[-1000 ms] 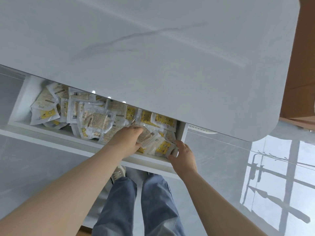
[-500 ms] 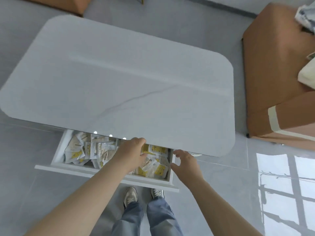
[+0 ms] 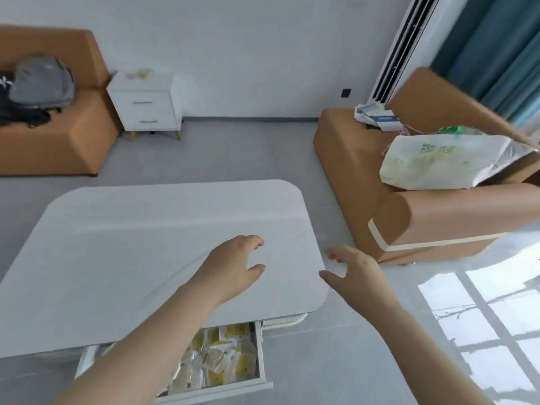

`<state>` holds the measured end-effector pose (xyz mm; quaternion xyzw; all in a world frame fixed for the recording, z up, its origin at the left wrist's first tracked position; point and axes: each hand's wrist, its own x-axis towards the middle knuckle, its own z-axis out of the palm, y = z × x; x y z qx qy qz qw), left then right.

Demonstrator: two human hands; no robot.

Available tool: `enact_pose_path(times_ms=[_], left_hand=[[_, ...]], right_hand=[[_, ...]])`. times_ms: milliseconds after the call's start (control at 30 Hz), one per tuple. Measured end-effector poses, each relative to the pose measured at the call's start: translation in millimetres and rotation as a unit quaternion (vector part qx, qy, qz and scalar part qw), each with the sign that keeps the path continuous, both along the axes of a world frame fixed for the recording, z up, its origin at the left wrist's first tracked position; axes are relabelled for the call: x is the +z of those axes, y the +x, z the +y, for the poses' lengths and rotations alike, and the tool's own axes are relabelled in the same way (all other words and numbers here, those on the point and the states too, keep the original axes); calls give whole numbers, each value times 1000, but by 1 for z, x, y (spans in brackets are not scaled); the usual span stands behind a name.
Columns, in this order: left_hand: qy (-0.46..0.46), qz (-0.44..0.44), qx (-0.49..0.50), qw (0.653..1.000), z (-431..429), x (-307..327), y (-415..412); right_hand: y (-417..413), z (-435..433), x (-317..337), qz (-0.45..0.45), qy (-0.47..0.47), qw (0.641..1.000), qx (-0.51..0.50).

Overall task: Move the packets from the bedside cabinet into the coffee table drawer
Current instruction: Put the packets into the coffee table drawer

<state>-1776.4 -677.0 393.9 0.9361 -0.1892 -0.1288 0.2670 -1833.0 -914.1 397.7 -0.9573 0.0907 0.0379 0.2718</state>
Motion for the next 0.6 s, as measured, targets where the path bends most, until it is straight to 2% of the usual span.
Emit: enact_pose_path(times_ms=[333,600], left_hand=[[-67,-108,-86,988,-227,120,10],[-98,-158,-135,973,-371,164,25]], right_hand=[[-27,-214,128,-126,-22,991,-43],[-20,-341,177,-180,-58,979,-73]])
